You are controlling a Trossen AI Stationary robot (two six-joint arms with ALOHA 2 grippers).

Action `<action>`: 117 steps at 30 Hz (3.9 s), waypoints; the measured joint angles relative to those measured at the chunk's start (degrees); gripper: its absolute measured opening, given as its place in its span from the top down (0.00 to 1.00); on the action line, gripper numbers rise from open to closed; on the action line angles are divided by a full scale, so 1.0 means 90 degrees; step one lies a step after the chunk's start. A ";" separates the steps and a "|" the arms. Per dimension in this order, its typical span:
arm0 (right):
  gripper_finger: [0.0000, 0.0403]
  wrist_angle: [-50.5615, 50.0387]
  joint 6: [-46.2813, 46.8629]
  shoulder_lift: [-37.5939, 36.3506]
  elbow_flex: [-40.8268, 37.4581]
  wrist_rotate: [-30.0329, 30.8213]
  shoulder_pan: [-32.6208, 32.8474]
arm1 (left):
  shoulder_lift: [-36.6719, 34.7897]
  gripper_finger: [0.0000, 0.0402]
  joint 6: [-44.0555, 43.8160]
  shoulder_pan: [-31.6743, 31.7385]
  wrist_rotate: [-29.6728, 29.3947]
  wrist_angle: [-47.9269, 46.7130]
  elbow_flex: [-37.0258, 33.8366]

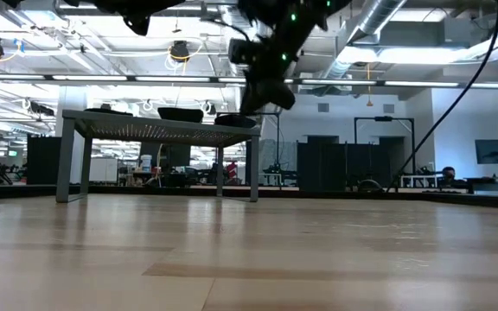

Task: Pick & Place Mini shaped plates
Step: Stack the black drop-shaped plate on top of the black drop-shaped plate on the shelf, then return to Home Position

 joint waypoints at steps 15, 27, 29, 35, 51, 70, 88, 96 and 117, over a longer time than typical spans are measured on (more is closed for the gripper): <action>0.99 0.0704 -0.0026 0.0011 -0.0053 -0.1291 -0.0353 | 0.0000 0.80 0.0070 0.0002 0.0000 0.0027 0.0000; 1.00 0.0632 0.0213 0.0011 -0.0053 -0.1278 -0.0663 | 0.0000 0.80 0.0070 0.0002 0.0001 0.0028 0.0000; 1.00 0.0548 0.0248 0.0011 -0.0053 -0.1274 -0.0713 | 0.0000 0.80 0.0070 0.0002 0.0000 0.0026 0.0000; 1.00 0.0540 0.0401 0.0009 -0.0053 -0.1256 -0.0577 | 0.0000 0.80 0.0070 0.0000 0.0002 0.0026 0.0000; 1.00 0.1341 0.0026 0.0630 -0.0053 -0.1440 -0.0259 | 0.0000 0.80 0.0070 0.0001 0.0001 0.0023 0.0000; 1.00 0.1605 -0.0149 0.0521 -0.0053 -0.1395 -0.0551 | 0.0000 0.80 0.0070 0.0000 0.0001 -0.0001 -0.0002; 1.00 -0.1483 0.0644 -0.1493 0.0142 -0.0018 0.0901 | -0.0468 0.80 0.0105 -0.0068 -0.1760 -0.0385 -0.0014; 1.00 -0.1425 0.3016 -0.4445 -0.2679 -0.0759 0.0402 | -0.2367 0.80 -0.0061 -0.0673 -0.2506 -0.2002 -0.0074; 1.00 0.2089 0.3968 -1.1771 -0.8711 -0.2283 -0.0133 | -0.6393 0.80 0.0913 -0.1343 -0.0665 -0.1239 -0.2753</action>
